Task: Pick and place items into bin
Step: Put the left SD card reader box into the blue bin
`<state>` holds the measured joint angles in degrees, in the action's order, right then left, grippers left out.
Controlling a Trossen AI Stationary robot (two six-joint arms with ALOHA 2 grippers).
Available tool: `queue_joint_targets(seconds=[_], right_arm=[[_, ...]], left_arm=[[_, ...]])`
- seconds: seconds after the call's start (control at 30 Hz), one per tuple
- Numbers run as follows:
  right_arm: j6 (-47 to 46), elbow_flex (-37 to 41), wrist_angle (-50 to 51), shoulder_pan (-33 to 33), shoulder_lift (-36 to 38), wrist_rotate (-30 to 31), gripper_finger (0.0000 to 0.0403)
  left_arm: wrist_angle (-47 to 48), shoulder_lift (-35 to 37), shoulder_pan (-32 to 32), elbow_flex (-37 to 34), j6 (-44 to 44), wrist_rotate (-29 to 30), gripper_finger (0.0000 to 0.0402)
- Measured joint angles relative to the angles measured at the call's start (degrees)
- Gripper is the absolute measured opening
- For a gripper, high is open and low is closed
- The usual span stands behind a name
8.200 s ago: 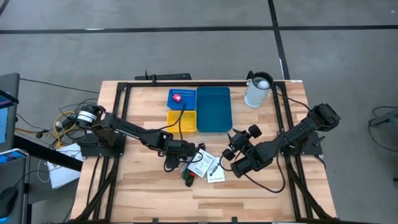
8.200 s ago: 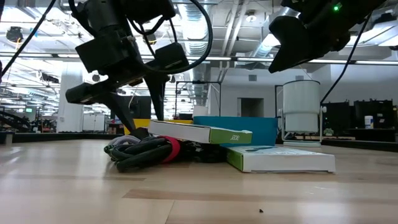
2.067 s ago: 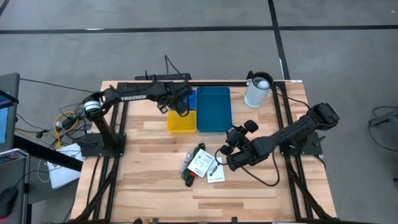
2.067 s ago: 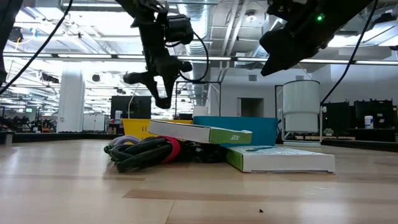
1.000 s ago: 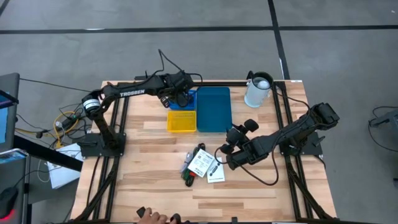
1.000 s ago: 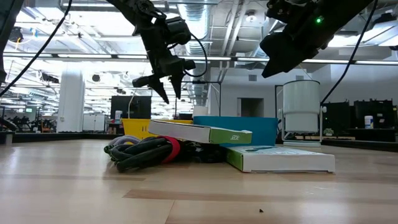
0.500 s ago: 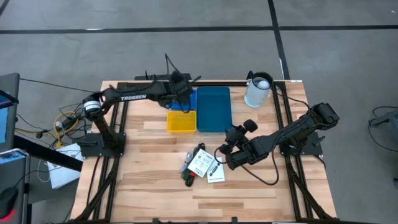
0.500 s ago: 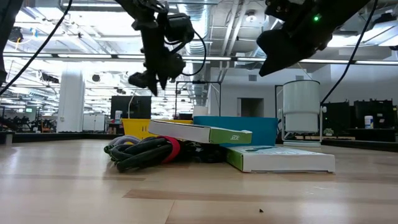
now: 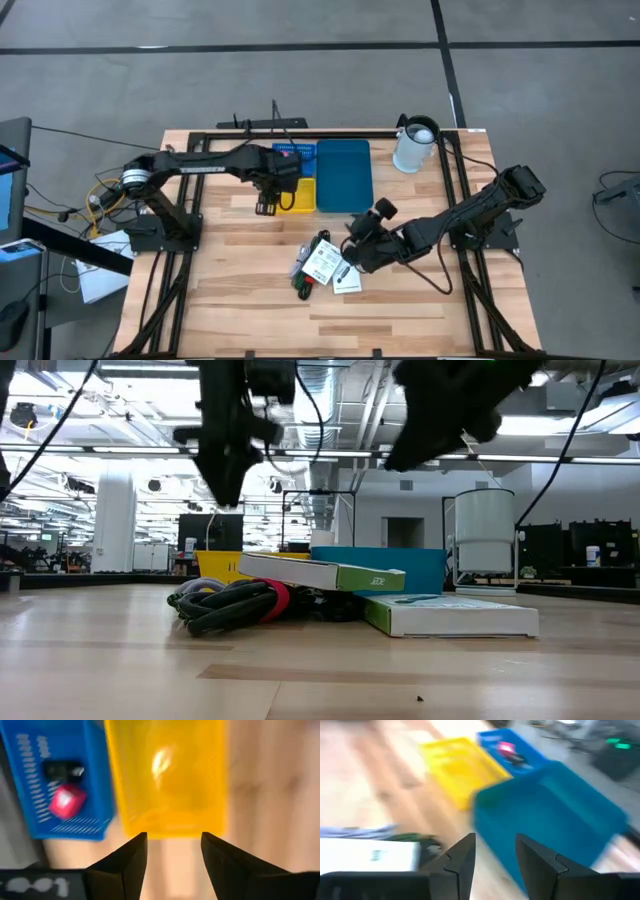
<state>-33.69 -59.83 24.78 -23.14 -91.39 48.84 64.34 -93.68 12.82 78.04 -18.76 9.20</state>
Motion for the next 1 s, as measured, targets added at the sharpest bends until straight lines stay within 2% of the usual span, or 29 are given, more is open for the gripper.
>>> queue_joint_targets(seconds=[0.07,0.13,0.27,0.43,0.63,0.83,1.0], right_arm=[[3.22,-1.14,-2.5,-0.61,0.0,-2.44,0.0137],[5.59,-2.63,-3.4,-1.53,0.0,-3.31,0.014],[9.76,-3.93,-4.14,-3.56,0.0,-2.8,0.0147],[16.27,-4.07,-7.33,-7.16,0.0,-2.67,0.0156],[16.85,-4.09,-5.3,-9.65,-1.98,-0.99,0.0172],[20.98,-4.13,-5.13,-10.88,-6.49,0.9,0.0208],[26.36,-4.82,-5.22,-12.2,-10.47,2.49,0.0237]], left_arm=[[-2.71,3.26,-0.18,-0.67,4.11,-4.43,0.0177],[-7.16,7.4,-0.63,-2.38,7.76,-5.85,0.0177],[-19.36,18.33,-2.0,-8.32,14.89,-5.71,0.0177],[-33.97,32.92,-5.2,-19.17,22.34,-5.51,0.0177],[-44.25,46.82,-10.55,-31.75,28.96,-3.6,0.0177],[-50.19,54.16,-14.99,-40.13,32.89,-0.74,0.0177],[-51.89,55.17,-17.45,-42.65,35.39,-0.55,0.0177]])
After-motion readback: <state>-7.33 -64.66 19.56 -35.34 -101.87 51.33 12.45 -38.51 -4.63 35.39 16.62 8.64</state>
